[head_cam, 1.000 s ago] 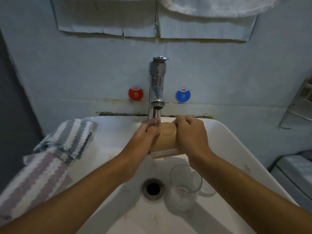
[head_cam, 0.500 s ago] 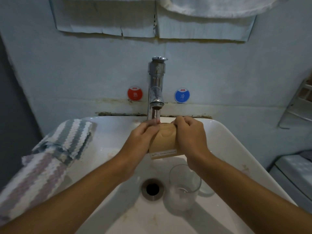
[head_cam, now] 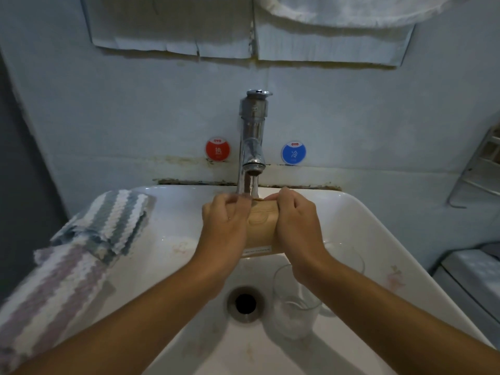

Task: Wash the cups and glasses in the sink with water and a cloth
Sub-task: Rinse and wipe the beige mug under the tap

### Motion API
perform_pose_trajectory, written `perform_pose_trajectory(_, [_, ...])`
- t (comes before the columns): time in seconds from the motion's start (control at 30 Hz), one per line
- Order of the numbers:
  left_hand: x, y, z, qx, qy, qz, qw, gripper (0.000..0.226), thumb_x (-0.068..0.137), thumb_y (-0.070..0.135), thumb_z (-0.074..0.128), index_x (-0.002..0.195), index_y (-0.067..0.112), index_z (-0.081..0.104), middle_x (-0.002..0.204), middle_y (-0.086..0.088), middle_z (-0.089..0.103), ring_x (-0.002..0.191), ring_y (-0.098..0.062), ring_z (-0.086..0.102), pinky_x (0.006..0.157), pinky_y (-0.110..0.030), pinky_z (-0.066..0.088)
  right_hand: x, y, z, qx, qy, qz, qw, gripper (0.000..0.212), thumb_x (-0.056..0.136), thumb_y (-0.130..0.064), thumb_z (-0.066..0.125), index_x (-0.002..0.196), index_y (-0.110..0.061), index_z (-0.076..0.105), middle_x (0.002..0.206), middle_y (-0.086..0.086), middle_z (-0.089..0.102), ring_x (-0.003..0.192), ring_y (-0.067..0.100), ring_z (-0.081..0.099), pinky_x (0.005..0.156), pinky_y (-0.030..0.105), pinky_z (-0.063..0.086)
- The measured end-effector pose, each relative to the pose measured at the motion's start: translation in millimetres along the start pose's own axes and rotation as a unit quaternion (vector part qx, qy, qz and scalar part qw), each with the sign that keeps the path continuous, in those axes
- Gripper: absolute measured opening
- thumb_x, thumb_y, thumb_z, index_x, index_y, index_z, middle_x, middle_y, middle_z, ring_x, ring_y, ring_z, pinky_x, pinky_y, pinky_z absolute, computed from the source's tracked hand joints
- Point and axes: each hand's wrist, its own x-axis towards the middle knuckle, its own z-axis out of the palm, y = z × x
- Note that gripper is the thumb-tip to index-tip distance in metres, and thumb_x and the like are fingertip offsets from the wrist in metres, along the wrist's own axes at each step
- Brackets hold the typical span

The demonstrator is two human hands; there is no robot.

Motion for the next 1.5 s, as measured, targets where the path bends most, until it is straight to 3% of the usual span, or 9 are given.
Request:
perform_pose_trajectory(0.17, [4.7,-0.6,-4.2,0.020,0.067,-0.009,0.998,0.021,0.104,0.033,0.038,0.116,0.024,0.052,0.127,-0.005,0.044,0.092,-0.012,0.052,0.061,-0.021,0.042,-3.3,2.3,1.2,-0.021,-0.109,0.008,0.994,0.029,0.105,-0.034,0.034,0.110,-0.019,0.059,0.103,-0.002,0.060,0.089,0.010,0.057,0.065,0.019,0.044])
perform_pose_trajectory(0.33, [8.5,0.1,-9.0,0.021,0.123,0.021,0.992,0.020,0.104,0.029,0.037,0.106,0.025,0.057,0.120,-0.005,0.048,0.088,-0.011,0.054,0.069,-0.028,0.047,-4.3,-7.5,-1.2,0.021,-0.203,0.024,0.979,0.020,0.099,-0.041,0.049,0.107,-0.027,0.060,0.109,-0.003,0.061,0.101,0.018,0.058,0.079,0.034,0.053])
perform_pose_trajectory(0.43, [7.7,0.7,-9.1,0.032,0.128,0.058,0.990,0.020,0.103,0.026,0.038,0.101,0.025,0.058,0.115,-0.001,0.049,0.082,-0.004,0.052,0.069,-0.022,0.046,-4.2,-11.6,-3.3,0.040,-0.191,0.050,0.979,0.019,0.094,-0.042,0.056,0.106,-0.029,0.062,0.109,-0.004,0.063,0.100,0.020,0.060,0.080,0.041,0.056])
perform_pose_trajectory(0.57, [6.7,0.0,-5.2,0.042,0.111,0.075,0.990,0.021,0.104,0.025,0.039,0.103,0.023,0.061,0.112,0.002,0.048,0.084,-0.004,0.054,0.063,-0.015,0.044,-5.2,-11.0,-1.2,0.048,-0.158,0.066,0.984,0.029,0.098,-0.048,0.049,0.108,-0.024,0.061,0.108,0.001,0.065,0.095,0.020,0.063,0.064,0.030,0.051])
perform_pose_trajectory(0.77, [9.0,0.1,-9.5,0.031,0.128,0.070,0.989,0.022,0.102,0.023,0.040,0.097,0.026,0.062,0.112,-0.001,0.053,0.084,-0.005,0.054,0.069,-0.023,0.048,-0.5,-7.5,-0.8,0.036,-0.207,0.070,0.975,0.030,0.102,-0.047,0.042,0.115,-0.025,0.058,0.114,0.002,0.063,0.102,0.024,0.062,0.083,0.041,0.055])
perform_pose_trajectory(0.93, [13.0,3.1,-16.1,-0.011,0.145,0.011,0.989,0.025,0.102,0.026,0.039,0.096,0.026,0.063,0.117,-0.007,0.055,0.092,-0.017,0.056,0.066,-0.026,0.047,5.1,-6.3,-8.1,0.040,-0.279,0.028,0.959,0.024,0.098,-0.035,0.054,0.119,-0.025,0.060,0.117,0.001,0.064,0.106,0.024,0.063,0.091,0.051,0.056])
perform_pose_trajectory(1.2, [13.6,8.1,-17.4,-0.050,0.144,-0.053,0.987,0.017,0.100,0.032,0.043,0.109,0.024,0.056,0.112,-0.003,0.057,0.086,-0.013,0.054,0.065,-0.026,0.046,17.6,-2.2,-13.4,0.087,-0.354,0.040,0.930,0.055,0.077,-0.015,0.076,0.129,-0.028,0.059,0.132,0.005,0.054,0.117,0.032,0.057,0.091,0.047,0.057])
perform_pose_trajectory(1.4, [10.2,11.5,-17.2,-0.077,0.048,-0.173,0.981,0.033,0.099,0.042,0.043,0.125,0.021,0.047,0.108,-0.006,0.055,0.092,-0.023,0.056,0.083,-0.046,0.057,12.4,1.2,-9.5,0.069,-0.308,-0.003,0.949,0.047,0.077,-0.026,0.069,0.122,-0.034,0.057,0.133,0.001,0.049,0.114,0.025,0.054,0.082,0.033,0.055])
perform_pose_trajectory(1.5, [9.9,12.7,-19.6,-0.082,0.060,-0.170,0.980,0.031,0.101,0.040,0.038,0.122,0.021,0.050,0.112,-0.009,0.057,0.095,-0.026,0.058,0.087,-0.049,0.056,7.4,-1.7,-7.1,0.043,-0.298,-0.015,0.954,0.036,0.088,-0.030,0.053,0.123,-0.035,0.053,0.133,-0.003,0.047,0.114,0.020,0.052,0.093,0.038,0.052])
